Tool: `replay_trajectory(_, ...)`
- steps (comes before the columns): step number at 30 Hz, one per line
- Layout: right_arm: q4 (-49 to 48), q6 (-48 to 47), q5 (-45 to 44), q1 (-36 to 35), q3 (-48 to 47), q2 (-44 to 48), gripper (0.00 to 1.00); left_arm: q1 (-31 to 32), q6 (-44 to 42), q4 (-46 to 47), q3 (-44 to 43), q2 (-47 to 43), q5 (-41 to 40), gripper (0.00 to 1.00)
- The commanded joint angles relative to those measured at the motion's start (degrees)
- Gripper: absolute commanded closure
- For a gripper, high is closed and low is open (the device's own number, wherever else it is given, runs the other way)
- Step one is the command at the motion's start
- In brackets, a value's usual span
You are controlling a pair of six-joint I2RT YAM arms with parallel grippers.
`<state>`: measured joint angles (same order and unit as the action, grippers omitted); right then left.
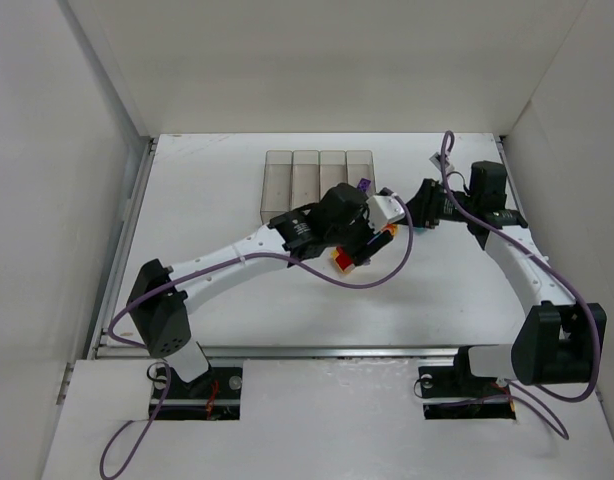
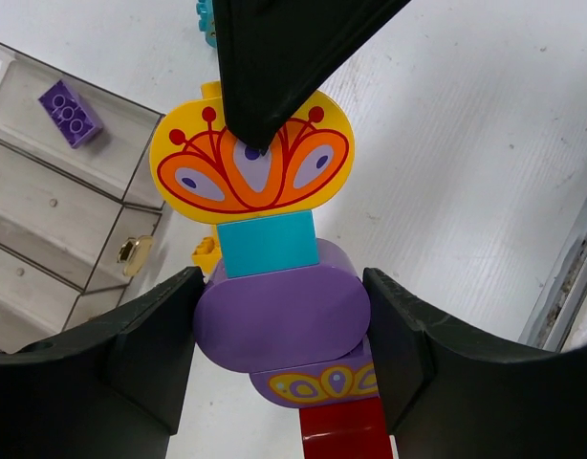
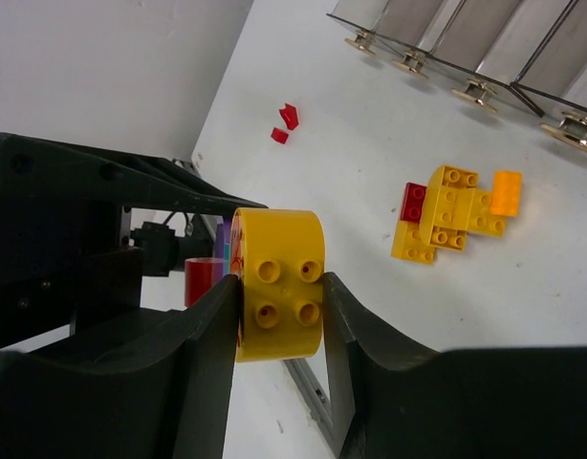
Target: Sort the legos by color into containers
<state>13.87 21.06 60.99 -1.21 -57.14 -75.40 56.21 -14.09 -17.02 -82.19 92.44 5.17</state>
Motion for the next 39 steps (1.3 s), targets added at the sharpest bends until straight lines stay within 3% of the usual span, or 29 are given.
replay_trajectory(1,-1.56,-1.20,-1.05,0.51,-0.86,1.83,1.00,-1.54,2.05,-0.04,3.00,-3.32,-1.48,1.00)
replay_trajectory(27,-1.48,1.00,-5.88,4.47,-2.53,0.42,1.00,-1.54,1.52,-0.12,7.13,-3.85,-0.78,1.00)
replay_trajectory(33,1.50,-0.32,-7.82,4.47,-2.53,0.95,1.00,-1.54,1.52,-0.83,15.21,-1.65,0.28,1.00)
replay_trajectory(39,2.04,-0.84,-8.35,4.47,-2.01,1.48,1.00,-3.55,-2.17,6.72,27.43,-3.58,-4.73,1.00)
